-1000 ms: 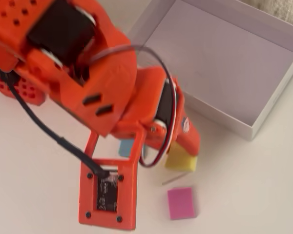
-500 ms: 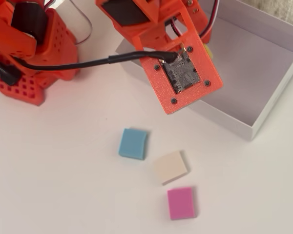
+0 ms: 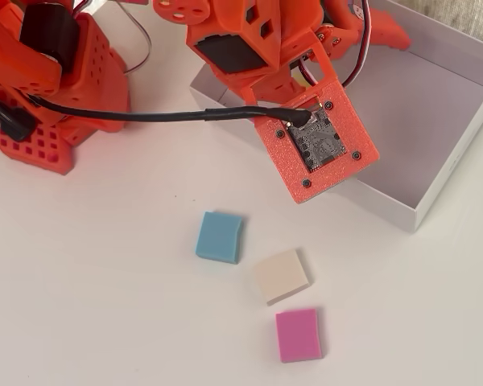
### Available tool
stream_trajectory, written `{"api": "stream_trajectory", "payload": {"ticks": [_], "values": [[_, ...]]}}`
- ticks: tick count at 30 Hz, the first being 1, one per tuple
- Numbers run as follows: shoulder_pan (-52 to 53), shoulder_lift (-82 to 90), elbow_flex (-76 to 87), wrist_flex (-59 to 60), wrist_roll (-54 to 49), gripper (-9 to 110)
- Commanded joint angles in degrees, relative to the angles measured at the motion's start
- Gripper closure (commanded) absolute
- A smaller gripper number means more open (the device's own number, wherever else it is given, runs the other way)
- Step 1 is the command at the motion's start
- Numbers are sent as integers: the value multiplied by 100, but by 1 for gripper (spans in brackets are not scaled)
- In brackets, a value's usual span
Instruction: Grasp the yellow cuboid and put it in the bin.
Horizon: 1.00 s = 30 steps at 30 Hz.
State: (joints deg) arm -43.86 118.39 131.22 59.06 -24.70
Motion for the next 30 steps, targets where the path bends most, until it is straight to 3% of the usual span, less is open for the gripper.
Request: {"api": "stream_trajectory", "payload": {"ticks": [1, 5, 7, 13, 19, 30], "values": [[712, 510, -369, -308, -26, 70], [1872, 844, -290, -606, -9, 71], [2364, 1099, -9, -712, 0, 77], [3375, 3032, 1591, -1257, 9, 82], [3850, 5036, 2944, -1204, 26, 82], [4017, 6170, 3612, -237, 220, 82]]}}
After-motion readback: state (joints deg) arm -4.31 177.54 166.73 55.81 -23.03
